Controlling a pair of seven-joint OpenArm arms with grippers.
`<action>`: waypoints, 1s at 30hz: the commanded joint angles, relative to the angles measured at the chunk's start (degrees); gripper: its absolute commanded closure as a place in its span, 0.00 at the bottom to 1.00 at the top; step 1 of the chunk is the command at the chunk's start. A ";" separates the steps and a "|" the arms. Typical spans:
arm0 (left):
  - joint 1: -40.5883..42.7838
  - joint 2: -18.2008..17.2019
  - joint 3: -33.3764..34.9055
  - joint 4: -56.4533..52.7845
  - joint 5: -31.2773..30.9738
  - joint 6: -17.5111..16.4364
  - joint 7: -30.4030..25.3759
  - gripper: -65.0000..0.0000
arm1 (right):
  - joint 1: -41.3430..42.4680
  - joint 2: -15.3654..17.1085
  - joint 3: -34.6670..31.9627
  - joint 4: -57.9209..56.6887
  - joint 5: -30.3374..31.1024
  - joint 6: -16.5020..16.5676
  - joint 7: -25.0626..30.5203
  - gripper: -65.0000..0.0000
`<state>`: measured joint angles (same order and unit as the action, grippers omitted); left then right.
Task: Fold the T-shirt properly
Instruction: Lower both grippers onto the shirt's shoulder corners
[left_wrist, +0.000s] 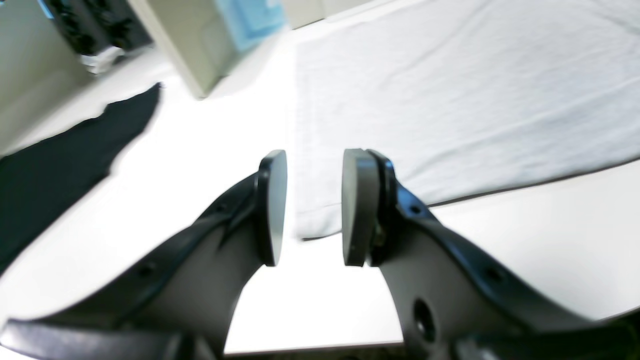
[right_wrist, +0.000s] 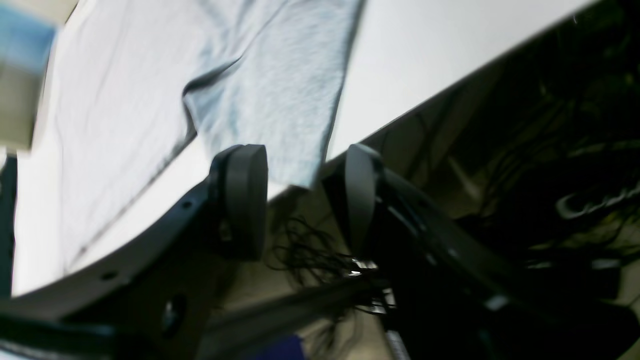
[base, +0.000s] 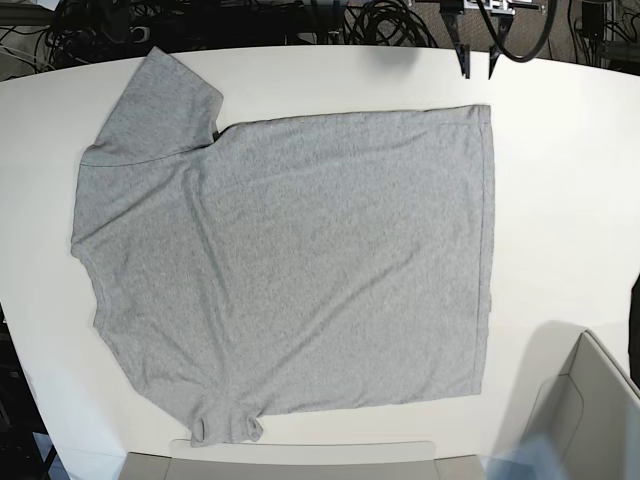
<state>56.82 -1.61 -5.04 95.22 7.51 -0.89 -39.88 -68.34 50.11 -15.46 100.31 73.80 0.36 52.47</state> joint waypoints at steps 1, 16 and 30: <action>0.90 -0.20 0.42 1.62 -0.43 0.58 -0.69 0.70 | 0.34 1.28 -0.49 0.04 1.41 0.12 1.64 0.60; -2.88 -0.20 2.09 3.37 -0.43 0.58 6.25 0.70 | 12.91 2.16 -0.40 -3.21 11.20 6.98 -8.29 0.60; -5.26 -0.20 1.92 3.46 -0.52 0.58 9.94 0.70 | 16.95 -1.45 -0.49 -6.20 11.20 10.23 -13.83 0.60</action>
<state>50.70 -1.76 -3.01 97.71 7.31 -0.71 -28.53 -51.13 47.79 -16.32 93.38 85.41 9.47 37.98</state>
